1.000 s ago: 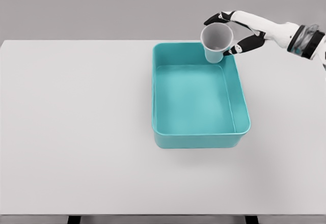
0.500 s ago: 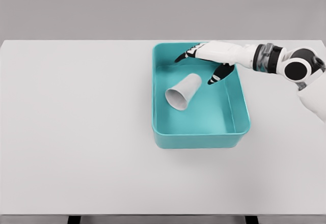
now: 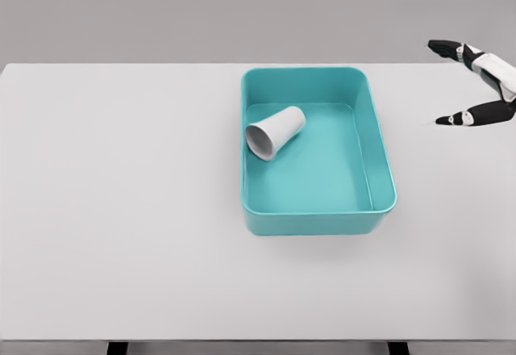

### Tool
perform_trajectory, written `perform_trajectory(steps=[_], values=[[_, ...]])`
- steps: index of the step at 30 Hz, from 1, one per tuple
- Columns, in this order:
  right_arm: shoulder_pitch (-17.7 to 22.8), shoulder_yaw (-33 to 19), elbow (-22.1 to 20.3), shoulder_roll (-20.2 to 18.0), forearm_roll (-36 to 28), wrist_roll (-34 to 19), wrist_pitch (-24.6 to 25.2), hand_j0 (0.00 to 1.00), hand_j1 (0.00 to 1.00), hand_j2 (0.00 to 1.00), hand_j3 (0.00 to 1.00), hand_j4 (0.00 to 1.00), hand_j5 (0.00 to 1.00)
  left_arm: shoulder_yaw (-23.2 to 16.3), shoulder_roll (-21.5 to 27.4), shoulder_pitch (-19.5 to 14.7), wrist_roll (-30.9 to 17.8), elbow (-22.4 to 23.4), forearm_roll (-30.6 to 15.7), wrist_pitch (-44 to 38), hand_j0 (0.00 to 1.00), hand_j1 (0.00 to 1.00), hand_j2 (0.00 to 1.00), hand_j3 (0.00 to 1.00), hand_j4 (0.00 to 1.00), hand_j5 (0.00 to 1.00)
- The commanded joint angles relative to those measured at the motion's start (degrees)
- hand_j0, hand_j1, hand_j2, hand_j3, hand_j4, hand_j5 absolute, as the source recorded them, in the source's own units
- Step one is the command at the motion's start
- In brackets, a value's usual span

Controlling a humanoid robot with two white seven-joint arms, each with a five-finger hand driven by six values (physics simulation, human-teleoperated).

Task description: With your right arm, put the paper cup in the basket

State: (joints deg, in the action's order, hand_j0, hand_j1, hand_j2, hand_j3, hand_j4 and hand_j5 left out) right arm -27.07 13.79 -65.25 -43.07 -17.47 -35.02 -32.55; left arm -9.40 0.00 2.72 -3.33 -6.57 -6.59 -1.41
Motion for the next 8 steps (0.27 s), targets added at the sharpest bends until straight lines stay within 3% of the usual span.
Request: perform_trajectory(steps=[1, 8], values=[[-0.1, -1.1, 1.3, -0.5, -0.5, 0.0, -0.6, 1.00, 1.00, 1.00, 1.00, 1.00, 1.00, 0.0, 0.0, 0.0, 0.0, 0.1, 0.0, 0.0, 1.00, 1.00, 1.00, 1.00, 1.00, 1.00], [-0.6, -1.2, 1.5, -1.3, -0.5, 0.0, -0.3, 1.00, 1.00, 1.00, 1.00, 1.00, 1.00, 0.0, 0.0, 0.0, 0.0, 0.1, 0.0, 0.0, 1.00, 1.00, 1.00, 1.00, 1.00, 1.00]])
